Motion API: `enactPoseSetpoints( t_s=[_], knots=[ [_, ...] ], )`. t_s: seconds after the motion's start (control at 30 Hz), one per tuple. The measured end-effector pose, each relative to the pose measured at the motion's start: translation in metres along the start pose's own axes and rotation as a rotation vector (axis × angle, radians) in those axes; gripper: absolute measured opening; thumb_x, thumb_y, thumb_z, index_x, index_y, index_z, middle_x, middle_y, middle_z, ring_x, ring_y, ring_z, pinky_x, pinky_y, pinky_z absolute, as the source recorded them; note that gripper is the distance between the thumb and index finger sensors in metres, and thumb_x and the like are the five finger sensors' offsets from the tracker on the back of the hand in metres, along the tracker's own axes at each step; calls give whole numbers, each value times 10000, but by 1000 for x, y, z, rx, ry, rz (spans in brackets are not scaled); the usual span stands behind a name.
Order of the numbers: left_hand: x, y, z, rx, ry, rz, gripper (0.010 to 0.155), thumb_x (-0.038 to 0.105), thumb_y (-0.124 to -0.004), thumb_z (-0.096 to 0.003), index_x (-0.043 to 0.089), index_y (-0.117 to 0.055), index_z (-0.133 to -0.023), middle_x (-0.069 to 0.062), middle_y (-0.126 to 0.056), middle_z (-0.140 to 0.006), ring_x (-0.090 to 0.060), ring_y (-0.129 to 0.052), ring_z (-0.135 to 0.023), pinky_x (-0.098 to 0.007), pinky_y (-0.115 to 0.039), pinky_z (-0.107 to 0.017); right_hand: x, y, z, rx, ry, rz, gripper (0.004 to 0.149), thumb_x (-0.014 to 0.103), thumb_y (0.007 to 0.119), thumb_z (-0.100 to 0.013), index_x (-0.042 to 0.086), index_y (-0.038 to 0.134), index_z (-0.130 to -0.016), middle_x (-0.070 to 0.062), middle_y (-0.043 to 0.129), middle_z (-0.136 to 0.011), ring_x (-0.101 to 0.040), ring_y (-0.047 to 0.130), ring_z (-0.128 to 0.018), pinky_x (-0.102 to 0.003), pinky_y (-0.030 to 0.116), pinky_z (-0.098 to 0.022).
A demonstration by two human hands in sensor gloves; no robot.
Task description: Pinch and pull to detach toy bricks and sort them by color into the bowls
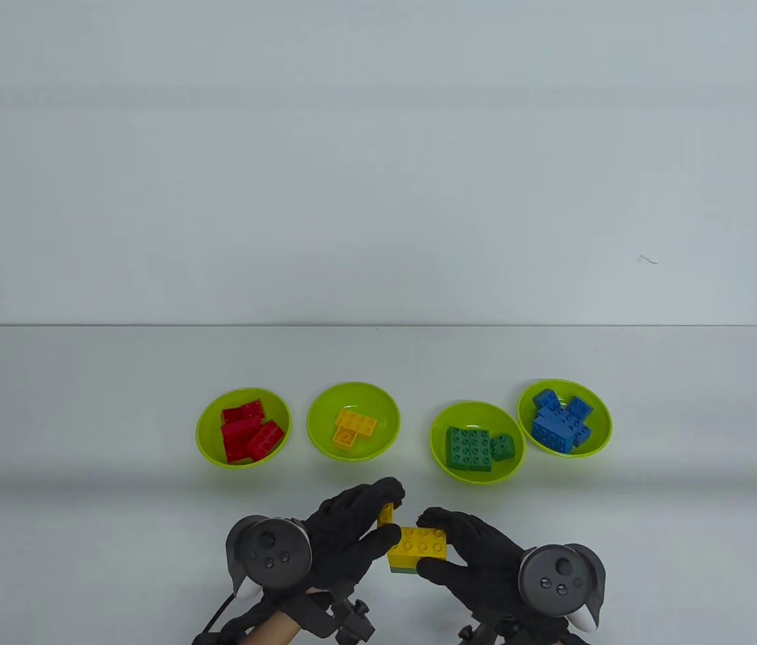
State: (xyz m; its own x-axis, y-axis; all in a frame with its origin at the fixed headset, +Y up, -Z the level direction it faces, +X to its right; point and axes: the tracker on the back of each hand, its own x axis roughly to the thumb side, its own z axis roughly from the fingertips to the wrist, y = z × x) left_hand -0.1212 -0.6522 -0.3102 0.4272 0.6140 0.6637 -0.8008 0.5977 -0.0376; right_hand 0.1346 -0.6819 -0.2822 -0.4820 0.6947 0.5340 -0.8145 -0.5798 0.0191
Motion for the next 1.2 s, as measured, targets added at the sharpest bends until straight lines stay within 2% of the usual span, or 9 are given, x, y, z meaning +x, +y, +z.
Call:
enactPoseSetpoints(
  t_s=[0.13,0.27,0.5,0.6,0.77,0.87,0.93,1.07,1.2],
  knots=[
    [-28,9,-18,23,69,-123,630,324,-726,-511,-6,-611,-1035,-294,-758,-951,-452,-832,-821,-584,-661,-629,-6,-10,0,-24,13,94,610,356,836,-469,38,709,-974,-201,841,-903,-409,882,-773,-543,682,-631],
    [-68,5,-40,-20,229,-179,635,315,-730,-509,-4,-594,-1042,-295,-738,-964,-454,-813,-835,-584,-648,-637,-14,-17,-1,-54,44,95,611,356,836,-471,37,708,-975,-201,840,-904,-410,881,-773,-544,680,-631],
    [-119,-22,-76,-111,411,-286,638,330,-731,-511,13,-591,-1047,-278,-736,-972,-440,-811,-846,-573,-645,-650,-21,-20,-3,-77,85,72,613,358,835,-474,38,703,-979,-204,837,-906,-411,878,-774,-543,678,-632],
    [-134,-35,-88,-116,467,-320,639,335,-733,-510,17,-594,-1046,-272,-740,-972,-434,-816,-845,-570,-648,-650,-23,-21,-3,-75,91,78,609,356,835,-475,38,706,-978,-205,838,-904,-410,880,-773,-544,679,-631],
    [-147,-43,-92,-125,538,-342,654,350,-728,-512,11,-577,-1052,-280,-726,-976,-440,-802,-850,-573,-636,-653,-28,-20,-5,-70,115,51,611,358,833,-477,40,702,-981,-202,835,-908,-410,876,-777,-542,677,-635],
    [-143,-37,-89,-118,505,-327,769,461,-704,-509,-6,-491,-1081,-306,-638,-1024,-478,-721,-899,-599,-571,-674,-30,-20,-5,-68,117,47,611,357,833,-477,37,702,-981,-202,836,-907,-411,877,-774,-543,677,-632],
    [-133,-32,-85,-119,452,-279,790,496,-679,-515,-11,-476,-1087,-317,-619,-1033,-491,-703,-908,-608,-556,-678,-31,-21,-4,-70,120,43,613,359,833,-476,38,700,-982,-204,834,-908,-410,877,-776,-543,678,-631],
    [-91,-20,-66,-108,317,-85,794,500,-677,-523,-26,-485,-1085,-337,-618,-1030,-512,-698,-903,-623,-549,-671,-34,-21,-1,-73,122,-4,611,358,832,-478,38,701,-981,-206,833,-908,-410,878,-775,-544,678,-631],
    [-44,-16,-42,-199,197,65,799,512,-669,-531,-31,-492,-1090,-355,-620,-1034,-528,-704,-901,-637,-555,-665,-30,-19,-1,-70,119,-50,610,360,830,-480,42,698,-983,-201,832,-910,-407,877,-777,-541,678,-633]
  ],
)
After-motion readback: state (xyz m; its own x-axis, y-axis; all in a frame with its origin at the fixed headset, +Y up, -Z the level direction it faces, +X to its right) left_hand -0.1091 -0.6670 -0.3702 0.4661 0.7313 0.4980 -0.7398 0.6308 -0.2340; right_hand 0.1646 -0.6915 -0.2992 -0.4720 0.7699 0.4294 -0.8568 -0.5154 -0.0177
